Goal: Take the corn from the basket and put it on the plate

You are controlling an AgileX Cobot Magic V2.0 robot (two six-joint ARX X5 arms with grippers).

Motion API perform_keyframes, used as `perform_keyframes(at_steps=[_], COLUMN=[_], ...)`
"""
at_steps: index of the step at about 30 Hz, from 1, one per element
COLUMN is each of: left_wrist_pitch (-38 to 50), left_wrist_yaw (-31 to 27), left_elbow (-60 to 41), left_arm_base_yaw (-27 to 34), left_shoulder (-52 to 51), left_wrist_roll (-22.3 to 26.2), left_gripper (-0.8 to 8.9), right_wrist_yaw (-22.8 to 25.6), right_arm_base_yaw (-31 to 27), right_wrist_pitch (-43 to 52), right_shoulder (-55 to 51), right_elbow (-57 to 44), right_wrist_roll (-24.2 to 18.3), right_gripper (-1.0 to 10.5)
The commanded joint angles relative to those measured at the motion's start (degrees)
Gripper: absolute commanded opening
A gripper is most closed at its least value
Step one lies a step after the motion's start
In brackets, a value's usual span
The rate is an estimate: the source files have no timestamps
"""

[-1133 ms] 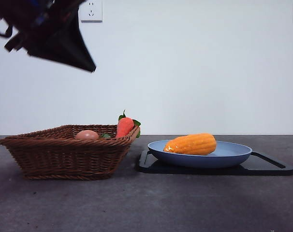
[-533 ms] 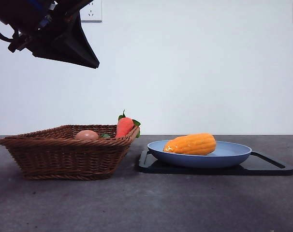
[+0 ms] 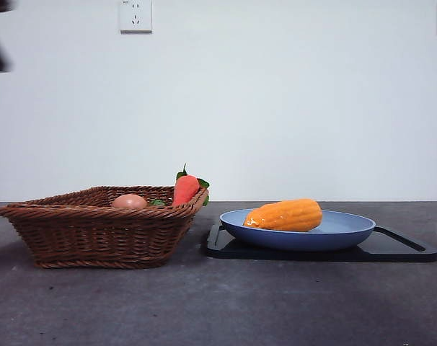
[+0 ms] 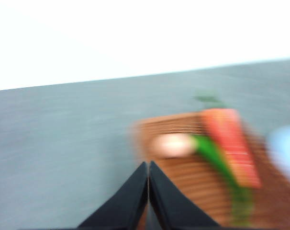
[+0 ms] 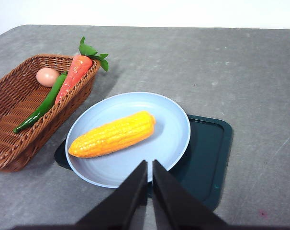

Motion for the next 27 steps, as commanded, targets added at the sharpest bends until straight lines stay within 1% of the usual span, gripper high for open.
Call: perform_keyframes(at_steps=[1, 3, 7, 17, 23, 27], left_wrist_pitch=[2.01, 2.10, 2.12, 1.18, -5.03, -12.98], left_wrist_yaw=[0.11, 0.11, 0.11, 0.13, 0.13, 0.13], left_elbow=[-6.05, -9.97, -15.19, -25.88, -26.32, -26.32], left_arm_base_yaw=[5.53, 8.35, 10.71, 11.41, 11.43, 11.41], left_shoulder=[-8.70, -13.49, -18.49, -29.40, -32.89, -36.89], left_wrist_roll=[1.99, 2.34, 2.27, 1.79, 1.64, 1.57], left_gripper=[0.08, 0.08, 0.08, 0.08, 0.08, 0.08], right_wrist_yaw=[0.04, 0.04, 0.04, 0.04, 0.04, 0.04], right_arm_base_yaw=[0.04, 0.04, 0.04, 0.04, 0.04, 0.04], right_wrist_pitch=[0.63, 0.63, 0.63, 0.63, 0.61, 0.63], right_shoulder=[0.11, 0.13, 0.11, 0.15, 0.15, 0.13], right_elbow=[0.50, 0.50, 0.50, 0.50, 0.50, 0.50], right_wrist_roll=[0.61, 0.61, 0.61, 0.61, 0.61, 0.61], right_gripper=[0.0, 0.0, 0.0, 0.0, 0.0, 0.0])
